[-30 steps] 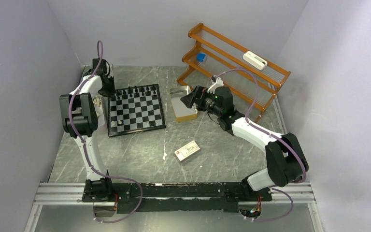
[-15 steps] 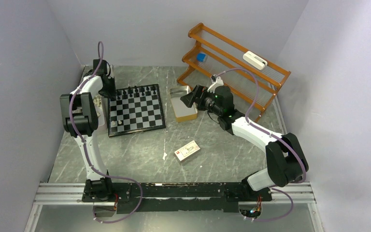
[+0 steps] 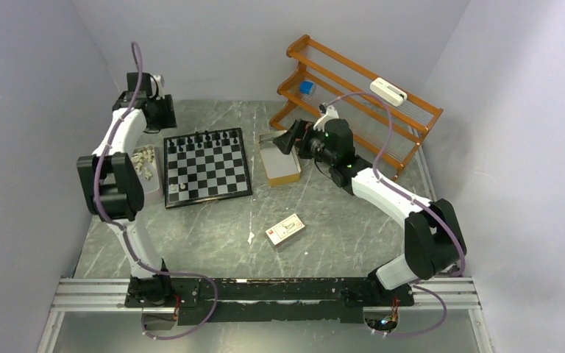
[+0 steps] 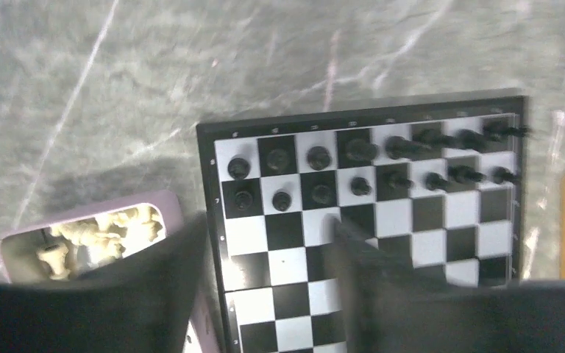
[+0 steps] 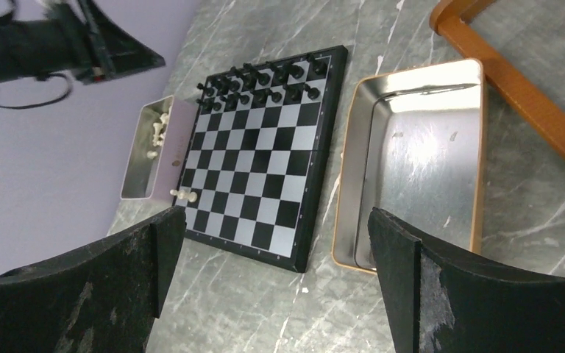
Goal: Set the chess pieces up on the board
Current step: Reset both arms
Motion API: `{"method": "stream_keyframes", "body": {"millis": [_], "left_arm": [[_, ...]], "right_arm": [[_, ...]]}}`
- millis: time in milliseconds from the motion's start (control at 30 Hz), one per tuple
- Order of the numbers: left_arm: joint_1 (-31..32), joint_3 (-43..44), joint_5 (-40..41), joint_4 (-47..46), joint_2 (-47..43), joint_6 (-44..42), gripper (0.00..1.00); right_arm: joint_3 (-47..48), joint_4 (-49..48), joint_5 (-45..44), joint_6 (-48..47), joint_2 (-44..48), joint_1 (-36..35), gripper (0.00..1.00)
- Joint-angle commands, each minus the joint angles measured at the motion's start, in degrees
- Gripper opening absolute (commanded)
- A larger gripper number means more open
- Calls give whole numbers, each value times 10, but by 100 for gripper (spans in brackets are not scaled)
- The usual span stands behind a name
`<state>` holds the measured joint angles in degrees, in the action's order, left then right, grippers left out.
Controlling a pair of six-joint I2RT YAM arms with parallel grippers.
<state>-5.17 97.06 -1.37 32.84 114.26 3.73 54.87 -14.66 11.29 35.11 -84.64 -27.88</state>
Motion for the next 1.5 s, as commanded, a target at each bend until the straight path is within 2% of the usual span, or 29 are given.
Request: {"method": "stream_keyframes", "body": {"millis": [0,33,67,333,467,633,767,1000,1167,1467], "left_arm": [[-5,-4,-105,-15,-87,28,84],[-5,-17,-125,-24,-111,35,98],[-4,-33,-148,-34,-129,41,99],[6,-164,-308,-87,-280,87,100],[31,-210,-303,-73,-354,69,100],[110,-249,-275,-43,-425,40,100],[114,-289,-310,-50,-472,55,100],[115,-366,-295,-70,-568,71,100],[115,-420,-316,-109,-612,84,100],[115,-441,-330,-129,-632,100,100]], "right_arm": [[64,69,-21,-34,-21,1,100],[79,84,-21,-39,-25,0,100],[96,102,-22,-47,-29,-1,100],[203,211,-42,-95,-33,-8,100],[237,248,-45,-110,-21,-13,100],[192,238,-42,-112,49,-18,100],[127,205,-28,-97,104,-20,100],[42,172,-6,-83,163,-21,100],[26,162,4,-78,166,-21,100],[19,157,2,-77,162,-21,100]]}}
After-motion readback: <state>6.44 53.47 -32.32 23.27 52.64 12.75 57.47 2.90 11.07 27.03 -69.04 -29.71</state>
